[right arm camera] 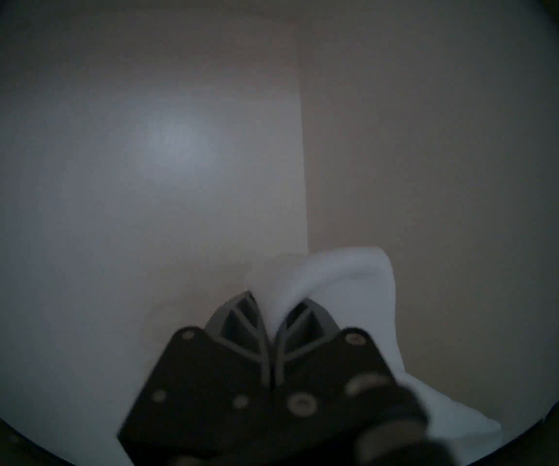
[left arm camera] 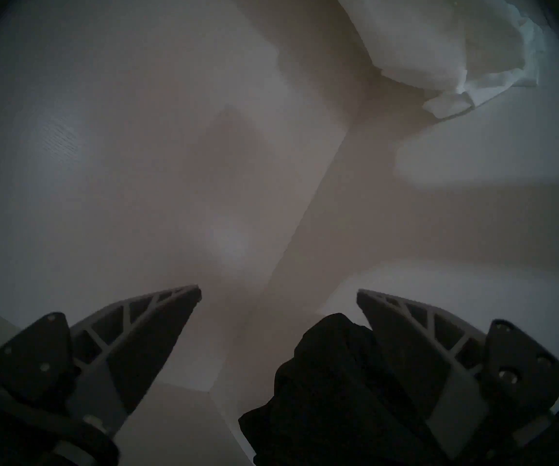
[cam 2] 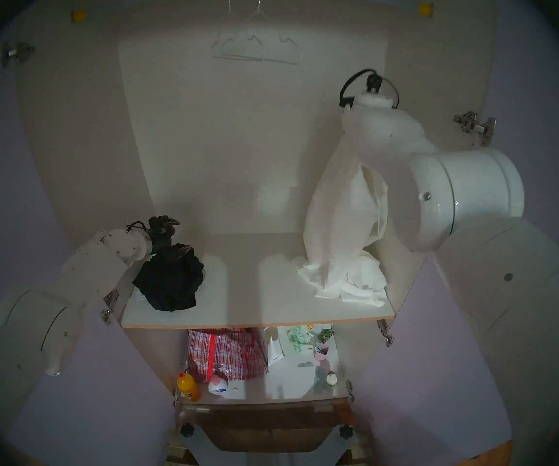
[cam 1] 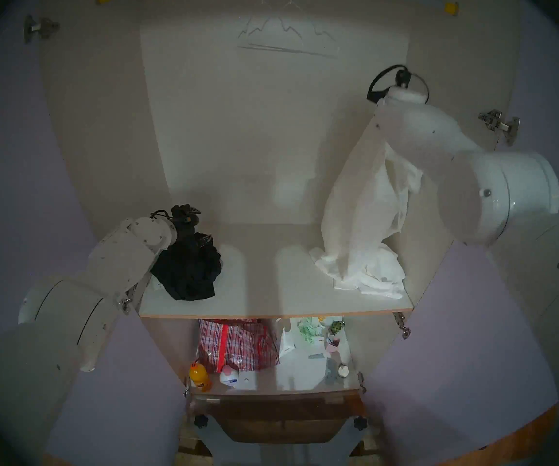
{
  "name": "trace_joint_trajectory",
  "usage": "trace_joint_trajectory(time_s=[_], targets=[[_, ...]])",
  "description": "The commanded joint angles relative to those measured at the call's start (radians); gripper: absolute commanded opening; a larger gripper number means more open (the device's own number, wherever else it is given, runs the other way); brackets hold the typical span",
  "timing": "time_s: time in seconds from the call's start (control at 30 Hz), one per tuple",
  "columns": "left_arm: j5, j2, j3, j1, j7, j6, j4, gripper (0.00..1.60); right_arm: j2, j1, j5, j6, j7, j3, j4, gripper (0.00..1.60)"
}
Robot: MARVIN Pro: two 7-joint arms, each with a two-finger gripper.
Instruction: Sort tops into two piles: light colors and dark colors
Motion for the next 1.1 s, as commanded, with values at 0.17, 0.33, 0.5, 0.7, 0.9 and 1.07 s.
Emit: trace_joint_trajectory(time_s=[0.17, 0.33, 0.5, 0.7, 0.9, 1.07], targets=[[-0.005, -0.002, -0.008, -0.034, 0.000, 0.000, -0.021, 1.60, -0.072, -0.140, 0.039, 0.014, -0.090, 0.062, 0.030, 0.00], [-0.005, -0.002, -0.008, -0.034, 0.000, 0.000, -0.021, 1.60, -0.099, -0.218, 0.144, 0.049, -0.185, 0.156, 0.050, 0.00], [-0.005, -0.002, -0.008, -0.034, 0.000, 0.000, -0.021, 1.60, -0.133, -0.244, 0.241, 0.066, -0.328, 0.238, 0.052, 0.00], [-0.004, -0.002, -0.007, -0.034, 0.003, -0.002, -0.019, 1.60, -0.170, -0.263, 0.194, 0.113, -0.286, 0.153, 0.016, 1.60], [-0.004, -0.002, -0.007, -0.033, 0.004, -0.003, -0.018, 1.60, -0.190, -0.269, 0.185, 0.119, -0.215, 0.103, 0.023, 1.60], [-0.003, -0.002, -0.006, -0.032, 0.005, -0.003, -0.017, 1.60, -0.193, -0.275, 0.241, 0.172, -0.186, 0.143, 0.050, 1.60]])
